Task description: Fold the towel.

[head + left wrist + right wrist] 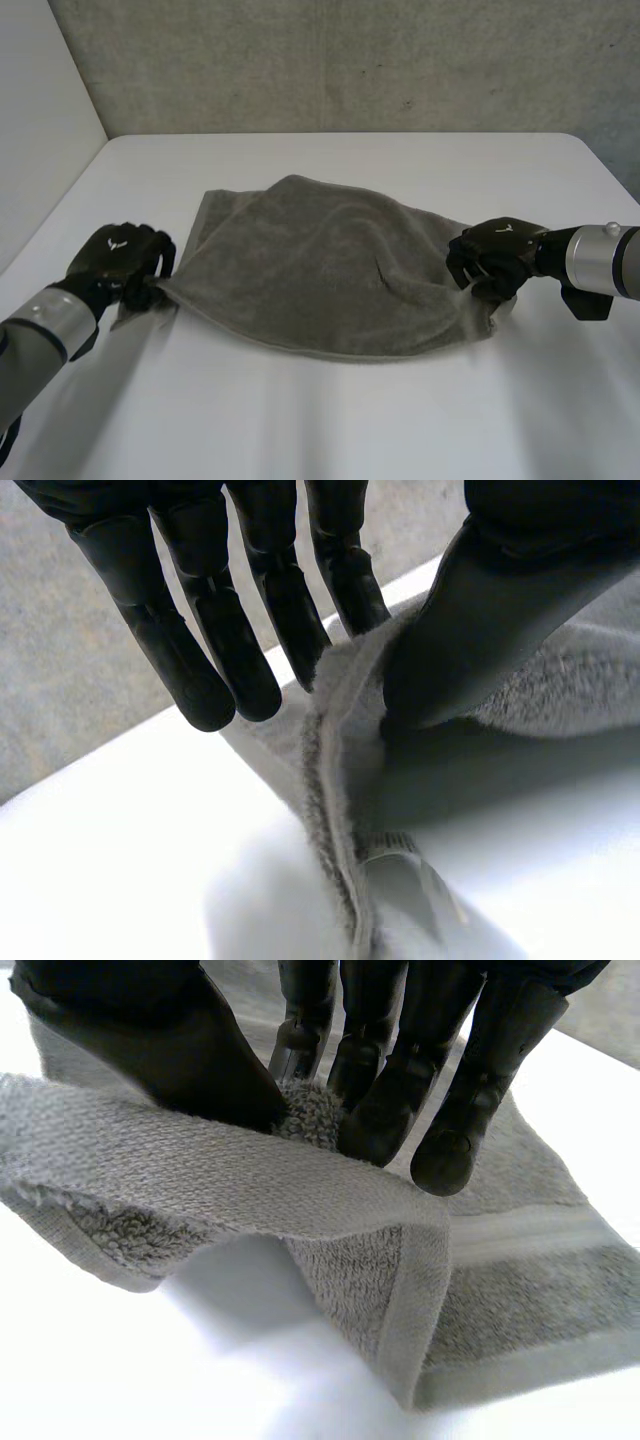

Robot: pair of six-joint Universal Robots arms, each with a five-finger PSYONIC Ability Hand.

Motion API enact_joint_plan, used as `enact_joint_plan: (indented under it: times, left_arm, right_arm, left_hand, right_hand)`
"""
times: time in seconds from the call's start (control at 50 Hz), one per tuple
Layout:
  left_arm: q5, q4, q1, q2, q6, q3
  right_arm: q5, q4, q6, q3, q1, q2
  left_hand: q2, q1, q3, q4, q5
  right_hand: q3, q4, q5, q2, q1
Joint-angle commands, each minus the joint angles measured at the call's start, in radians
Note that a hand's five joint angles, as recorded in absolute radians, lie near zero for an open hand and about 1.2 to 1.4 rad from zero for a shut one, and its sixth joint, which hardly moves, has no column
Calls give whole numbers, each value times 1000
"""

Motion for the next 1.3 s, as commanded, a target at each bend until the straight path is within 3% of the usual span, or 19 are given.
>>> enact_joint_plan:
  times: [0.02,0.16,0.28,0.3,0.32,0.34,0.36,0.38,0.5,0.64,0.7,0.82,0.94,1.08,1.3]
  left_arm:
    - [48,-6,28,62,2,-31]
    - [42,-8,-33,74,-22,10]
    - [36,-2,-86,34,-38,61]
    - [33,-5,-101,7,-38,84]
    - [20,-8,-125,-21,-38,111]
    - [20,-8,-126,-21,-38,112]
    - [-2,-11,-153,-48,-38,134]
    - [-35,-14,-179,-73,-35,157]
    - [-104,-25,-204,-111,-38,219]
    - [-118,-84,-210,-143,-45,322]
    - [-118,-134,-212,-157,-58,377]
    - [-122,-222,-212,-208,-157,515]
    - [-121,-299,-212,-257,-237,609]
    - [-121,-344,-215,-288,-298,664]
    - [-124,-375,-213,-291,-438,753]
  right_arm:
    - [126,-16,52,-21,-6,-42]
    - [327,-21,72,-70,8,36]
    - [405,-33,97,-123,19,130]
    - [417,-42,115,-147,25,153]
    - [420,-56,135,-166,30,165]
    - [421,-56,135,-166,30,165]
    - [421,-75,158,-175,30,164]
    - [419,-98,181,-176,30,150]
    - [379,-139,213,-144,26,32]
    - [198,-142,198,23,19,-147]
    - [148,-151,148,137,17,-253]
    - [138,-174,-10,360,16,-356]
    - [138,-279,8,488,20,-364]
    - [144,-509,201,581,30,-342]
    - [152,-561,262,549,119,-201]
  left_hand:
    - [33,63,13,36,26]
    - [33,63,13,36,26]
    - [33,63,13,36,26]
    - [33,63,13,36,26]
    - [33,63,13,36,26]
    - [33,63,13,36,26]
    - [33,63,13,36,26]
    - [33,63,13,36,26]
    - [33,63,13,36,26]
    - [33,63,13,36,26]
    - [33,63,13,36,26]
    - [33,63,13,36,26]
    - [33,63,13,36,26]
    - [33,63,13,36,26]
    - [33,63,13,36,26]
  right_hand:
    - [32,32,37,59,38]
    - [-35,-35,-30,-8,-29]
    - [-100,-100,-95,-73,-94]
    - [-280,-280,-275,-253,-274]
    - [-636,-636,-631,-609,-630]
    - [-640,-640,-635,-613,-634]
    - [-1070,-1070,-1065,-1043,-1064]
    - [-1161,-1161,-1156,-1134,-1155]
    - [-1161,-1161,-1156,-1134,-1155]
    - [-1081,-1081,-1076,-1054,-1075]
    - [-905,-905,-900,-878,-899]
    - [-810,-810,-805,-783,-804]
    - [-816,-816,-811,-789,-810]
    - [-822,-822,-817,-795,-816]
    - [-822,-822,-817,-795,-816]
